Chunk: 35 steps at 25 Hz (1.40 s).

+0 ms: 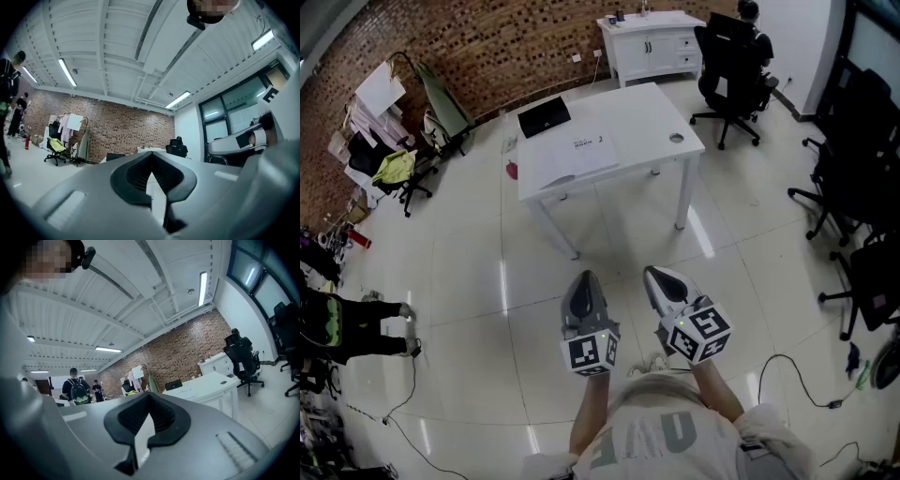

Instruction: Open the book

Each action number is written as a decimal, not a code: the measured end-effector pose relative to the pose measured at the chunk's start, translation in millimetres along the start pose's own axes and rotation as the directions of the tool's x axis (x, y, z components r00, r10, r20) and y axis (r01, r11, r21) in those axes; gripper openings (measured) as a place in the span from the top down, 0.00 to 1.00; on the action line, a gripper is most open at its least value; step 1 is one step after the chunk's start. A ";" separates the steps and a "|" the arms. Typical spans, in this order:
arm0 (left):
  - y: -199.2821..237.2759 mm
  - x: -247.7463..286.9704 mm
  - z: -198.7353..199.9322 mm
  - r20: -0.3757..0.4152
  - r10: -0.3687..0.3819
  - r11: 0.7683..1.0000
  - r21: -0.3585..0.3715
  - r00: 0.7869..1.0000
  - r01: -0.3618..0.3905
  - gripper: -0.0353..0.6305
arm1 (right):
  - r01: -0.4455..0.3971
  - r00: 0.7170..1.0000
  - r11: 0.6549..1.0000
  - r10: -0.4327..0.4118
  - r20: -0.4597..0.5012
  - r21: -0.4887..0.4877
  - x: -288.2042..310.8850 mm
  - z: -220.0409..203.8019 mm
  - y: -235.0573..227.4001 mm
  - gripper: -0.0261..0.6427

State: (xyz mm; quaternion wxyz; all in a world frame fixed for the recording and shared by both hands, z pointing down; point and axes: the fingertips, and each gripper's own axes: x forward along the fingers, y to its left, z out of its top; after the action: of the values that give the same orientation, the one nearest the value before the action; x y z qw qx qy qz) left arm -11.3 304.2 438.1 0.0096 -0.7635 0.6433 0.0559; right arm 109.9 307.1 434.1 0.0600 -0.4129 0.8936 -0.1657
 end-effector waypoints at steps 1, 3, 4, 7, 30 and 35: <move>-1.2 1.6 0.0 0.001 -0.002 1.000 0.002 1.000 0.002 0.93 | 0.001 1.000 1.000 -0.001 -0.001 -0.003 0.8 0.4 -1.9 0.96; -3.0 4.5 -0.2 0.003 -0.005 1.000 0.005 1.000 0.005 0.93 | 0.002 1.000 1.000 -0.002 -0.001 -0.007 2.6 1.1 -5.2 0.96; -3.1 5.5 -0.4 0.002 -0.004 1.000 0.006 1.000 0.004 0.93 | 0.001 1.000 1.000 -0.001 -0.002 -0.007 3.5 1.2 -6.1 0.96; -0.4 5.7 -1.3 -0.003 0.007 1.000 0.010 1.000 -0.007 0.93 | -0.007 1.000 1.000 0.007 -0.005 -0.007 5.4 0.4 -5.4 0.96; 35.8 53.3 -49.3 -0.080 0.072 0.997 -0.001 0.994 -0.072 0.93 | -0.018 0.999 0.991 0.024 -0.040 0.134 48.9 -27.2 -64.1 0.95; 67.4 130.7 -62.9 -0.064 0.072 0.997 -0.035 0.995 -0.074 0.93 | -0.009 0.999 0.994 0.015 -0.049 0.110 114.4 -18.9 -101.5 0.95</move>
State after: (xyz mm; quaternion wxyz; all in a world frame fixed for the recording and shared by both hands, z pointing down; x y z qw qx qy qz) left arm -51.3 158.9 491.7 -0.0268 -0.7409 0.6696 0.0443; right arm 103.7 163.7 490.3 0.0613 -0.3995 0.8868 -0.2243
